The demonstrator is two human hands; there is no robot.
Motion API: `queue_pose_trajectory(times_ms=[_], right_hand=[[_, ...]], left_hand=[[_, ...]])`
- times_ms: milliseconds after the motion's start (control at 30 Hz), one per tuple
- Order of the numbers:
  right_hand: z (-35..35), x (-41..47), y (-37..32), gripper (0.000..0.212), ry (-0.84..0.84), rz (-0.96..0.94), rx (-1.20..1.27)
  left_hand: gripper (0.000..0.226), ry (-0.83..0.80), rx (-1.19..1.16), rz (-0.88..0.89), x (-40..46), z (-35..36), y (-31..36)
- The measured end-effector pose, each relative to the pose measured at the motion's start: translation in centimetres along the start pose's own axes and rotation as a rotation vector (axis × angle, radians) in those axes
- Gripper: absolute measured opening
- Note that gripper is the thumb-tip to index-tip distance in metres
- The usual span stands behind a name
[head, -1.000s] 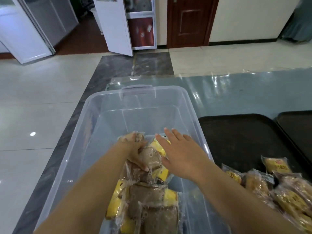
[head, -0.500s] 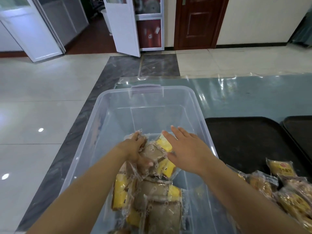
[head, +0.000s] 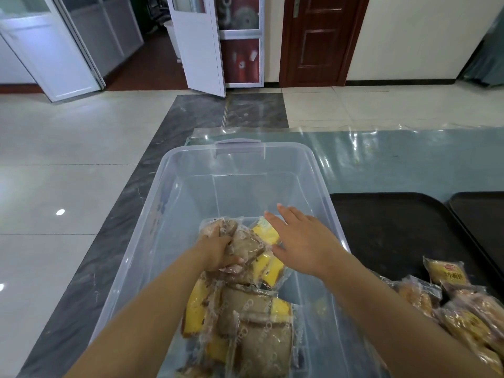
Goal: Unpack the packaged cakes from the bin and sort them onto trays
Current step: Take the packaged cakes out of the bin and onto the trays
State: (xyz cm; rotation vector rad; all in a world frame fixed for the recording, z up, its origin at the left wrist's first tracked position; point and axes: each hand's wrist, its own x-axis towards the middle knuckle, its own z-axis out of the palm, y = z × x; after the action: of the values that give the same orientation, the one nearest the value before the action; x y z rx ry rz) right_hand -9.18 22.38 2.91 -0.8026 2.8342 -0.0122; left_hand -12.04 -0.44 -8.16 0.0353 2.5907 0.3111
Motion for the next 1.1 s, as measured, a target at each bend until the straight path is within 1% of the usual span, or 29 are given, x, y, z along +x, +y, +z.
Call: queue_pose_trajectory(times_ms=[100,167,233,367,467,533,567,633,700,767,833,867,900,933,967,1033,1100], right_hand=[[-0.1,0.0,0.0,0.065,-0.011,-0.004,-0.018],[0.0,0.0,0.0,0.064,-0.022,-0.005,-0.028],[0.2,0.1,0.0,0.064,-0.055,-0.015,-0.014],[0.7,0.2,-0.1,0.07,-0.164,-0.081,0.023],[1.4,0.2,-0.5,0.082,-0.238,-0.122,0.016],[1.7,0.0,-1.3,0.09,-0.308,-0.166,-0.015],[1.8,-0.2,-1.9,0.091,-0.347,-0.21,-0.044],[2.1,-0.6,-3.2,0.086,-0.392,-0.344,-0.116],[2.9,-1.0,-4.3,0.081,-0.4,-0.451,-0.191],[3.4,-1.6,-5.2,0.077,-0.378,-0.497,-0.247],[3.8,-1.8,-5.7,0.07,-0.234,-0.624,-0.346],[3.9,-1.9,-5.9,0.071,-0.156,-0.691,-0.394],[4.2,-2.0,-6.1,0.077,-0.102,-0.747,-0.4],[4.6,-2.1,-6.2,0.088,-0.127,-0.785,-0.41],[5.2,-2.1,-6.2,0.099,-0.183,-0.819,-0.419],[6.4,-2.0,-6.3,0.114,-0.354,-0.797,-0.463],[7.5,-1.5,-6.7,0.116,-0.376,-0.778,-0.451]], left_hand=[[0.051,0.094,0.059,0.105,-1.1,-0.7,0.4],[0.041,0.132,0.094,0.127,-1.9,-1.5,0.9],[0.038,0.151,0.128,0.139,-2.8,-2.4,1.3],[0.036,0.168,0.261,0.156,-5.5,-4.0,2.4],[0.036,0.179,0.349,0.147,-7.5,-4.3,2.6],[0.036,0.159,0.433,0.174,-8.5,-3.2,2.4],[0.036,0.143,0.474,0.195,-8.7,-2.5,2.2],[0.038,0.105,0.51,0.197,-8.6,-1.2,1.7],[0.047,0.077,0.483,0.161,-8.0,-0.7,1.2],[0.056,0.059,0.444,0.135,-7.3,-0.7,0.8],[0.057,0.058,0.425,0.131,-6.5,-0.6,0.3],[0.056,0.065,0.417,0.133,-6.0,-0.5,0.0],[0.055,0.076,0.408,0.127,-5.7,-0.3,-0.2],[0.055,0.087,0.394,0.113,-5.5,-0.2,-0.3],[0.054,0.098,0.38,0.097,-5.3,-0.2,-0.4],[0.054,0.113,0.357,0.077,-5.1,-0.2,-0.4],[0.054,0.133,0.333,0.069,-5.0,-0.4,-0.3]])
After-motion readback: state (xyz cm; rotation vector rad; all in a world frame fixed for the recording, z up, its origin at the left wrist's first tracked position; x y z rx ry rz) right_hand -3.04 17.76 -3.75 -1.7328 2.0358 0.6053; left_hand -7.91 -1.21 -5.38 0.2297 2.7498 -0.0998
